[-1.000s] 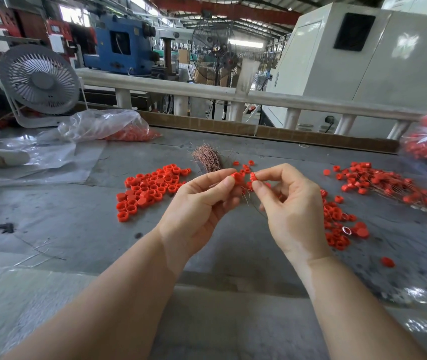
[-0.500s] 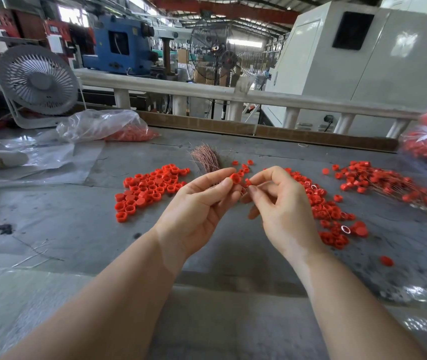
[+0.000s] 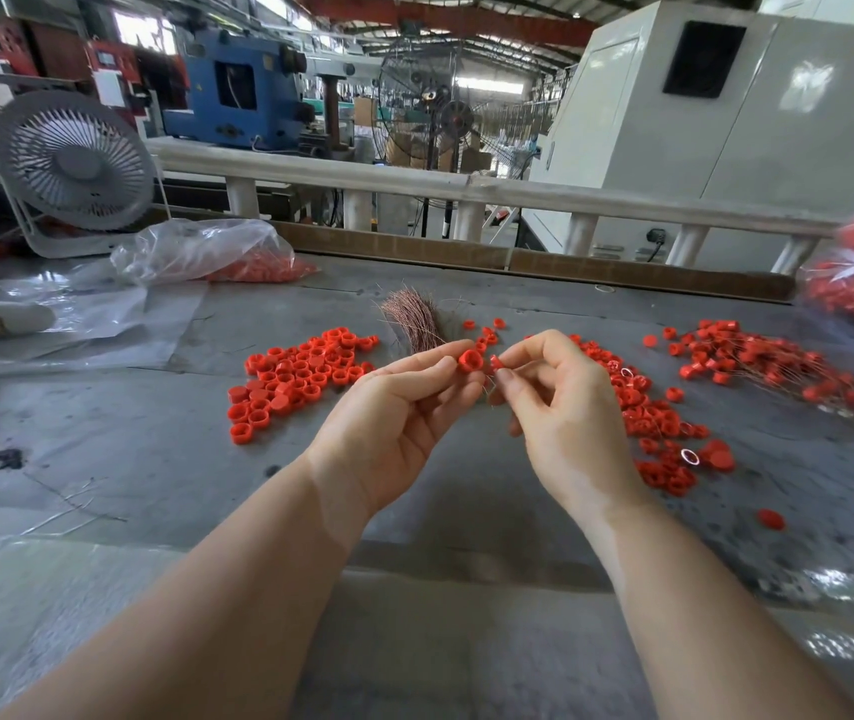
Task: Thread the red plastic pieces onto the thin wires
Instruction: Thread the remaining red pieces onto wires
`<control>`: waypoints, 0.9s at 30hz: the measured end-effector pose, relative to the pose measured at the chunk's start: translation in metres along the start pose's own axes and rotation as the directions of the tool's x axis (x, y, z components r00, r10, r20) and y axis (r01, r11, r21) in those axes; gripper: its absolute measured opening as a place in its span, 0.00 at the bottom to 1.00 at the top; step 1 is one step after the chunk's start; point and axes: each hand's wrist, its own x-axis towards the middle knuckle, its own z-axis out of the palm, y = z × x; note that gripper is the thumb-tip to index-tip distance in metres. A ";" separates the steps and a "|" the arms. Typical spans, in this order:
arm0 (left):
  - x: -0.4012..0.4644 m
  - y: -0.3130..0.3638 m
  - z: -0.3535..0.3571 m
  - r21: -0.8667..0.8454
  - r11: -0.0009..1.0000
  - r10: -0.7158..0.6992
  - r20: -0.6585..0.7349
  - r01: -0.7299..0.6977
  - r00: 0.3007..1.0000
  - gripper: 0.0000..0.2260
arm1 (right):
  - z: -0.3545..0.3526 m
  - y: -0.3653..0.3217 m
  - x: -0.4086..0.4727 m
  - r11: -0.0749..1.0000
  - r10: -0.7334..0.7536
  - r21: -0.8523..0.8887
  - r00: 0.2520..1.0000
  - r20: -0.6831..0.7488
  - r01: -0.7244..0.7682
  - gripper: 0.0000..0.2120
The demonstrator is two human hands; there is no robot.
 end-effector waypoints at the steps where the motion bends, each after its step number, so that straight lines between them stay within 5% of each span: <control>1: 0.000 0.000 0.001 -0.001 1.000 0.001 0.000 -0.001 1.000 0.13 | 0.000 0.000 0.000 1.000 0.000 -0.001 1.000 0.002 0.000 0.11; 27: -0.003 -0.001 0.003 -0.038 0.999 -0.033 0.020 0.034 0.999 0.10 | -0.001 0.000 0.001 1.000 -0.018 0.022 1.000 -0.022 0.018 0.13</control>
